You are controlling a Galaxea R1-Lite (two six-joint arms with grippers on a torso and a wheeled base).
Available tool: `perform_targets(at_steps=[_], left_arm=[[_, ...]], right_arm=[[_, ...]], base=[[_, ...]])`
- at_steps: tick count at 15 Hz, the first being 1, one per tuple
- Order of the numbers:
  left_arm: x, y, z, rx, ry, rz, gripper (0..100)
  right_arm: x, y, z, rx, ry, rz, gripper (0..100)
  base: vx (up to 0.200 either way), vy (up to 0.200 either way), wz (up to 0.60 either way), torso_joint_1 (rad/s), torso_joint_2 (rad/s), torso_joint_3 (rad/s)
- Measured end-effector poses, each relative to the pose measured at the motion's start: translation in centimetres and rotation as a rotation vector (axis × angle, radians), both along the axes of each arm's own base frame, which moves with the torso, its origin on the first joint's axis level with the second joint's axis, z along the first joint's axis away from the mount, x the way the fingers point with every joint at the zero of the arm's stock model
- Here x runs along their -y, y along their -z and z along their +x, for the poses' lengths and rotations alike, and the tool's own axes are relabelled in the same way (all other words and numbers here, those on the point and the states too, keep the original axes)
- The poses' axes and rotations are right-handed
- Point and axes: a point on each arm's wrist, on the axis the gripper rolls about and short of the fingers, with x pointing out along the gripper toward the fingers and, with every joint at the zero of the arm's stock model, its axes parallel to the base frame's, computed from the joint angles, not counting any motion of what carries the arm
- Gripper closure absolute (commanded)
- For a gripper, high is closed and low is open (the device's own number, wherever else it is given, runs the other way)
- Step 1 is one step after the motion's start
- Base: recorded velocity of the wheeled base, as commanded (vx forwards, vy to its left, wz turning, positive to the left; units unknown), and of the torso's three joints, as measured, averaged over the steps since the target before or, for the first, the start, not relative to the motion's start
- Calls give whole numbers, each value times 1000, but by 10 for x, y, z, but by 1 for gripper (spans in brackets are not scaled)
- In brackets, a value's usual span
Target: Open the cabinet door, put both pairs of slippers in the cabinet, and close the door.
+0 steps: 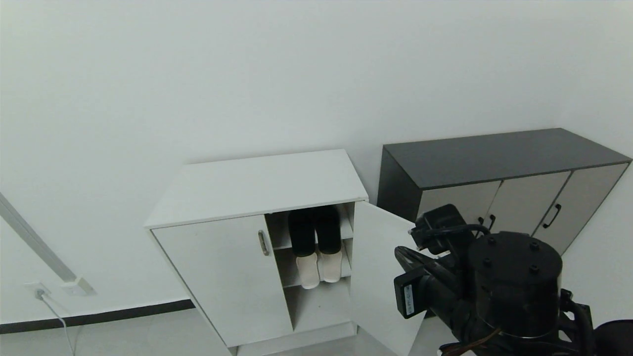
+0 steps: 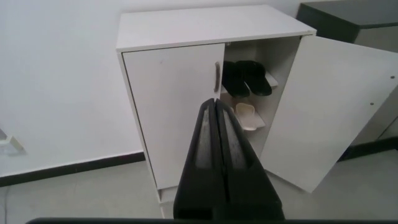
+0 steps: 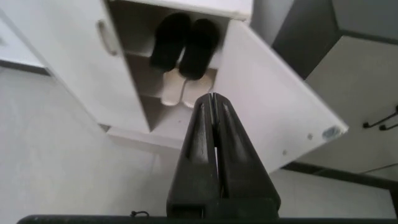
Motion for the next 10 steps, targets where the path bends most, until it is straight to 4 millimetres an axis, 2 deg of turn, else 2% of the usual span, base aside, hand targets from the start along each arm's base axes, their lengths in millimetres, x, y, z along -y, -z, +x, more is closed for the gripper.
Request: perform_targets(at_steps=[3,5,7,10], left_arm=[[0,0,0,0,-1,0,100],[0,0,0,0,-1,0,100],[0,0,0,-1,-1,0,100],[0,0,0,0,-1,0,100]], right_arm=[[3,-4,9,9,30,14,100],[6,-8,23,13,47,32,100],[10,-13,40,4,46,43,100],[24,-19,77,-20,74,55,100]], base=[[0,0,0,0,0,0],[0,0,0,0,0,0],[0,0,0,0,0,0],[0,0,0,0,0,0]])
